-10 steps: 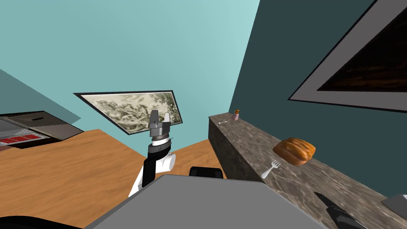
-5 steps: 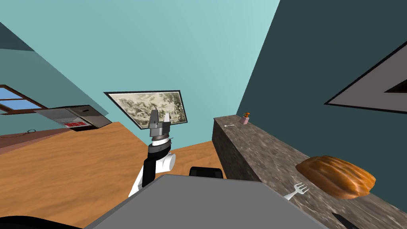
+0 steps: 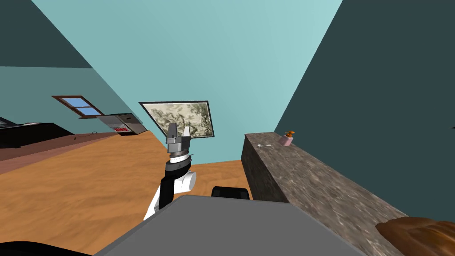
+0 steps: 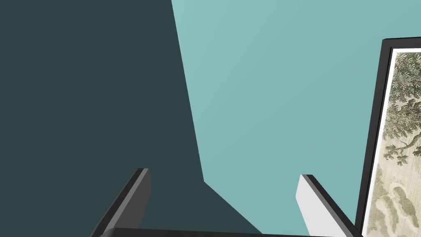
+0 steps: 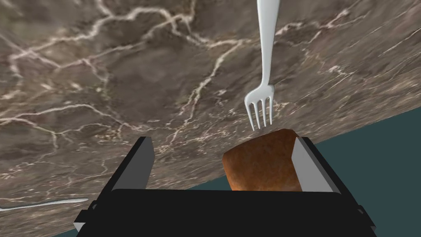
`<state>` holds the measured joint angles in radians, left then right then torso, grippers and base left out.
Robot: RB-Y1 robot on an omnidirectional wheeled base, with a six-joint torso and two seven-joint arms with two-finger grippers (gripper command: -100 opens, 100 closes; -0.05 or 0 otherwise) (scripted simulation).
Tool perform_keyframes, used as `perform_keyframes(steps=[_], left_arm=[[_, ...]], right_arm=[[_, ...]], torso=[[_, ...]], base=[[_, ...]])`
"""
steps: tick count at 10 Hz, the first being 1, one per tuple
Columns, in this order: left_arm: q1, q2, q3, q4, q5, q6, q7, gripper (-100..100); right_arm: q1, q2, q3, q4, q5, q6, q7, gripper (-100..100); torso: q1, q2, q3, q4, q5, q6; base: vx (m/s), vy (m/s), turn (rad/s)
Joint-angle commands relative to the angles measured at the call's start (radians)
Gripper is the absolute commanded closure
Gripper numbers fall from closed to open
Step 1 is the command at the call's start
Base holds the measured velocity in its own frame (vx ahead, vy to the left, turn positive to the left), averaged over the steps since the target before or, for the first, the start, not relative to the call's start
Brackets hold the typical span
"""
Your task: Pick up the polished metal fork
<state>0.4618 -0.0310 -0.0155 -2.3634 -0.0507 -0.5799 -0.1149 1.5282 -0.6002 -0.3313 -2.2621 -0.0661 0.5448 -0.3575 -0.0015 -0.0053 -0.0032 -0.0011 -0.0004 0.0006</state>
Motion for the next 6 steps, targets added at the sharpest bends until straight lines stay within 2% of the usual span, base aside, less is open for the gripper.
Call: perform_keyframes(steps=[1, 3, 6], left_arm=[[0.000, 0.000, 0.000, 0.000, 0.000, 0.000, 0.000, 0], [0.000, 0.000, 0.000, 0.000, 0.000, 0.000, 0.000, 0], [0.000, 0.000, 0.000, 0.000, 0.000, 0.000, 0.000, 0]], right_arm=[[0.008, -0.024, 0.007, 0.007, -0.017, 0.029, -0.004, -100], [0.048, -0.072, 0.035, -0.013, -0.058, 0.087, -0.010, -100], [0.090, -0.134, 0.076, -0.042, -0.114, 0.156, -0.016, -100]], torso=[[0.000, 0.000, 0.000, 0.000, 0.000, 0.000], [0.001, 0.003, 0.002, 0.001, 0.000, 0.000], [-0.002, 0.002, 0.001, 0.001, 0.000, 0.000]], base=[[0.066, -0.047, 0.100], [0.054, -0.043, 0.205], [0.059, -0.079, 0.208]])
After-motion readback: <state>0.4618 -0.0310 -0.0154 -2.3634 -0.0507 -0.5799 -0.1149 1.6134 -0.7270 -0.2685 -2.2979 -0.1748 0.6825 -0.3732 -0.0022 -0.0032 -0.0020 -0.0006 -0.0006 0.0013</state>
